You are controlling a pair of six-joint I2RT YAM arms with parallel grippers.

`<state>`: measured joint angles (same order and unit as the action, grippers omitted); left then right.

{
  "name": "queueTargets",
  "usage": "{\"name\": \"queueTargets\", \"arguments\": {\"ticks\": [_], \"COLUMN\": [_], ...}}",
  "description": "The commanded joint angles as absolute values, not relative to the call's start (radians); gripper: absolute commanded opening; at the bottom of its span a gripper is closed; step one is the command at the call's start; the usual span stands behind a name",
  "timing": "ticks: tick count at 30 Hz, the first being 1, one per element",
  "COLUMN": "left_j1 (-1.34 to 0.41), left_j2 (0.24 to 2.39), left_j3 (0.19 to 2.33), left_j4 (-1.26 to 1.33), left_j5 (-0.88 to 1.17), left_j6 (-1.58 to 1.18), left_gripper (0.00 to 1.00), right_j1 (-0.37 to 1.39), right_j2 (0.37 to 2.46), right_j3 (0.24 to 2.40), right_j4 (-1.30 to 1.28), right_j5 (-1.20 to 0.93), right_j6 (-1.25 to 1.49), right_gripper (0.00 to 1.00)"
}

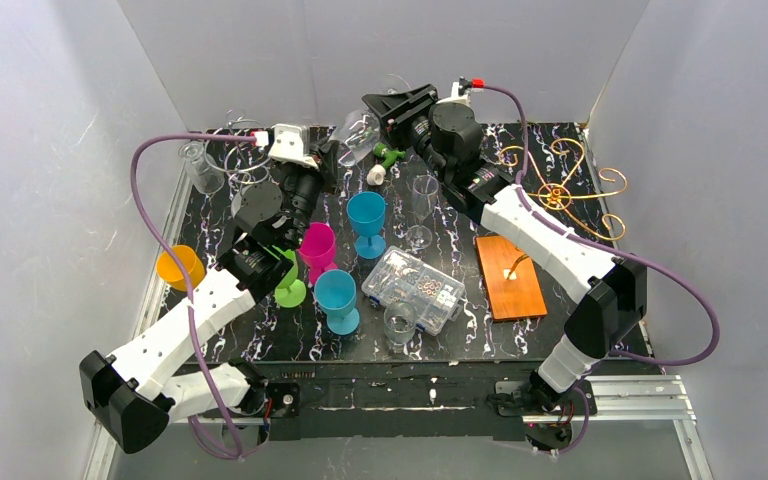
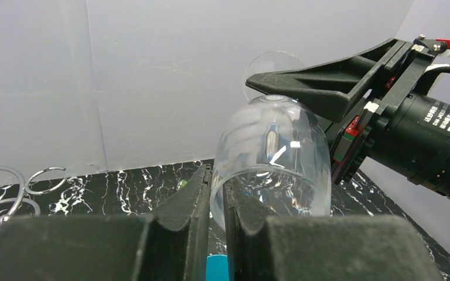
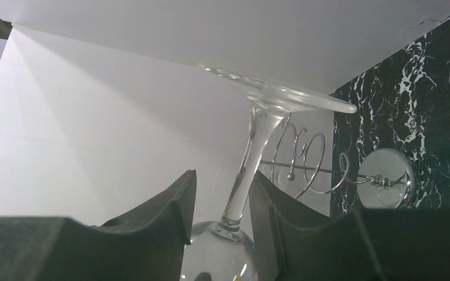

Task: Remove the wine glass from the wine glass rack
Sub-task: Place the wine glass at the center of the board.

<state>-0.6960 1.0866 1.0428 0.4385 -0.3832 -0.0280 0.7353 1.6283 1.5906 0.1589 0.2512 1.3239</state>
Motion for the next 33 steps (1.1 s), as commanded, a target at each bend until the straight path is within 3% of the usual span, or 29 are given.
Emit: {"name": "queueTargets", "arguments": {"ticks": [1, 7, 33], "left_j1": [-0.696, -0.696, -0.696], "left_j2": [1.052, 1.049, 1.016], "left_j3": [1.085, 1.093, 1.1], "left_j4": [0.507, 0.506, 0.465], "left_j5": [-0.423, -0.41, -0.485], "left_j6": [-0.076, -0.086, -0.223], "left_gripper": [0.0, 0.0, 0.0], "right_j1": [0.753, 0.753, 0.752], "right_j2": [1.577, 1.577, 1.579], "right_j3": [1.587, 1.58, 1.549], "right_j4": [0.225, 0.231, 0.184], "right_j5": [0.217, 0.215, 0.163], "right_j6": [1.299, 1.296, 1.219], "right_gripper": [0.49, 0.55, 0.67]}}
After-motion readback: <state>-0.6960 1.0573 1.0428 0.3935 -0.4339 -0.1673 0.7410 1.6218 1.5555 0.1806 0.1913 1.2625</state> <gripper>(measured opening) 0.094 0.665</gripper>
